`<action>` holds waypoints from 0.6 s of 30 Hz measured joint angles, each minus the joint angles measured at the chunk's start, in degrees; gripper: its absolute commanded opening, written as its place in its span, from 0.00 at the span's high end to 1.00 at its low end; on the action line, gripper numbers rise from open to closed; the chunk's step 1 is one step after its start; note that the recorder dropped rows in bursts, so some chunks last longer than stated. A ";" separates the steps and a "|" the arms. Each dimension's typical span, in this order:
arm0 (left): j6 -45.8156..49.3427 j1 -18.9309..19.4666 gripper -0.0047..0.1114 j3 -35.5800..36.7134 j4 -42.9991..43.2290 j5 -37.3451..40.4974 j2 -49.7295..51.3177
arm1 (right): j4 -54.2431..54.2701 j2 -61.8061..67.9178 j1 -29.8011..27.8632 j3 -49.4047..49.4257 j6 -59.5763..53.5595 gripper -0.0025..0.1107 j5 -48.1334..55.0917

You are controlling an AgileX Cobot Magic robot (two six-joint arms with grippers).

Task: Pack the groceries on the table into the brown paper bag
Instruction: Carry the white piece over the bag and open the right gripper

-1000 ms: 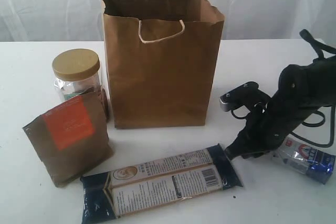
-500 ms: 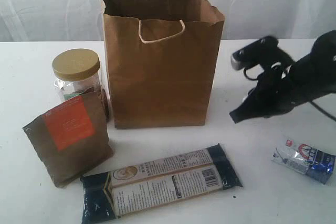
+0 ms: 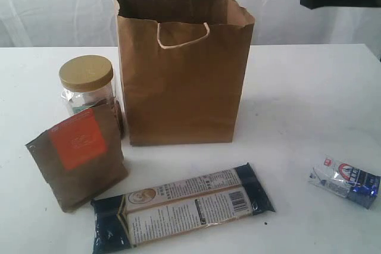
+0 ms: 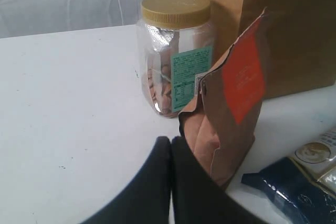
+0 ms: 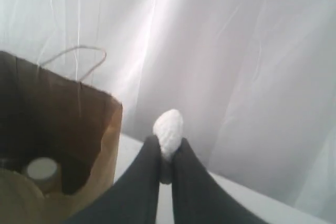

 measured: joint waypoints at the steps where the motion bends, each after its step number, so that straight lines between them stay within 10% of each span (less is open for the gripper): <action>1: 0.00 0.00 0.96 0.00 0.00 0.00 0.00 | 0.00 0.16 0.66 0.00 0.11 0.98 -1.24; 18: 0.00 0.00 0.96 0.00 0.00 0.00 0.00 | -2.69 25.56 11.08 -21.30 1.57 0.90 7.30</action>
